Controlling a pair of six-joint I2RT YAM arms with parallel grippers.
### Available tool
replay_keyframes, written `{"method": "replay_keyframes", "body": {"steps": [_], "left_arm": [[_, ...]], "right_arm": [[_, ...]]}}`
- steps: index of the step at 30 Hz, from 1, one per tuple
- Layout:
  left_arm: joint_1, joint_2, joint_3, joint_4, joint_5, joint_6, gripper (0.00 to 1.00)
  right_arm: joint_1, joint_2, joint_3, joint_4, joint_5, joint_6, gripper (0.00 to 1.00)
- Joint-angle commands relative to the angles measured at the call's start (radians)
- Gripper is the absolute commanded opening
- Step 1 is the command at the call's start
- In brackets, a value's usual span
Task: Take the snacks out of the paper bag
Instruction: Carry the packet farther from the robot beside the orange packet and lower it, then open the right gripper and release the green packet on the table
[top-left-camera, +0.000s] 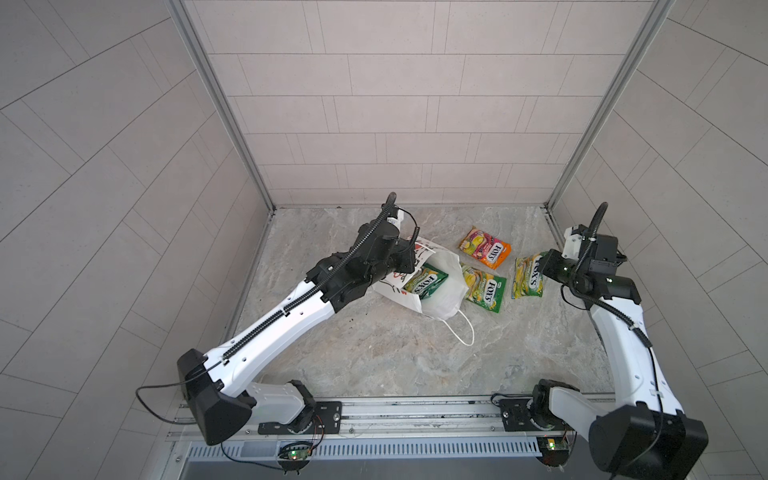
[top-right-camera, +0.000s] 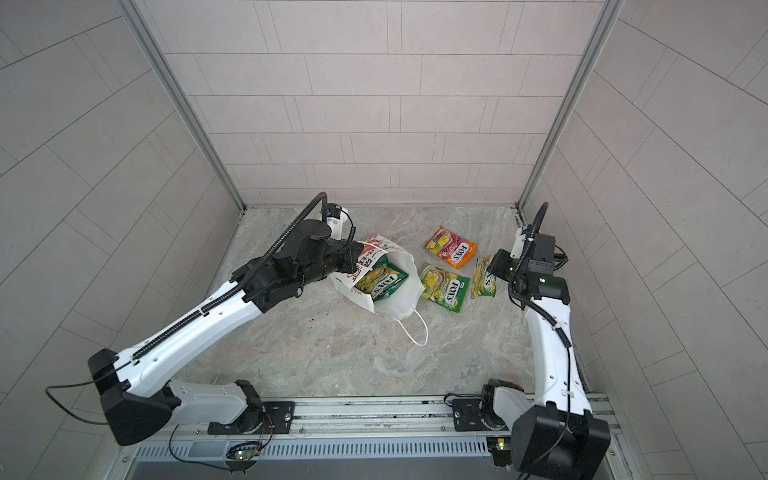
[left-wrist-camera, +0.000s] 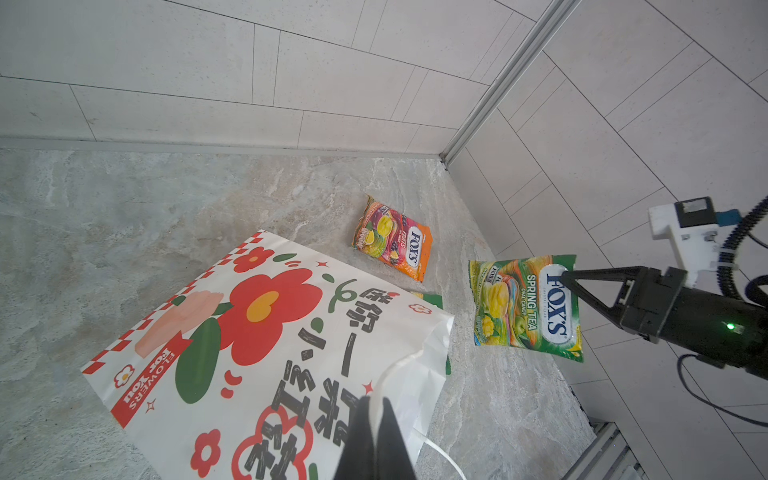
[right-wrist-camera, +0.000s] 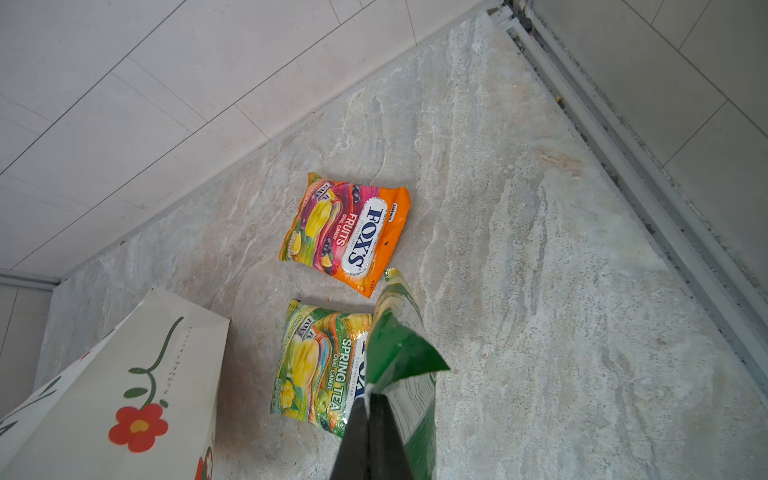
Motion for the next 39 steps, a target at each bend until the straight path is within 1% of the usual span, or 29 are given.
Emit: {"method": "replay_keyframes", "body": {"steps": [1, 4, 7, 12, 16, 18, 25, 32, 39], "left_arm": [[-0.004, -0.022, -0.01, 0.007, 0.005, 0.009, 0.0], [-0.002, -0.019, -0.008, 0.009, 0.015, 0.008, 0.0], [-0.002, -0.019, -0.004, 0.007, 0.01, 0.01, 0.0], [-0.002, -0.024, -0.003, 0.007, 0.009, 0.015, 0.0], [-0.002, -0.027, -0.002, 0.005, 0.01, 0.016, 0.0], [-0.002, -0.028, -0.004, 0.006, 0.01, 0.015, 0.0], [-0.001, -0.028, -0.008, 0.013, 0.014, 0.008, 0.0], [-0.003, -0.022, -0.004, 0.013, 0.022, 0.006, 0.0], [-0.001, -0.021, 0.008, 0.004, 0.02, 0.011, 0.0]], "right_arm": [[-0.036, 0.058, 0.007, 0.163, -0.069, 0.005, 0.0], [-0.052, 0.146, 0.024, 0.223, -0.072, 0.024, 0.0], [-0.065, 0.243, 0.056, 0.282, -0.101, 0.059, 0.0], [-0.084, 0.383, 0.114, 0.377, -0.194, 0.115, 0.0], [-0.094, 0.457, 0.149, 0.386, -0.166, 0.116, 0.0], [-0.111, 0.492, 0.157, 0.387, -0.172, 0.116, 0.0], [-0.175, 0.582, 0.143, 0.386, -0.153, 0.099, 0.0], [-0.186, 0.633, 0.173, 0.325, -0.034, 0.006, 0.0], [-0.185, 0.687, 0.214, 0.284, 0.015, -0.031, 0.0]]}}
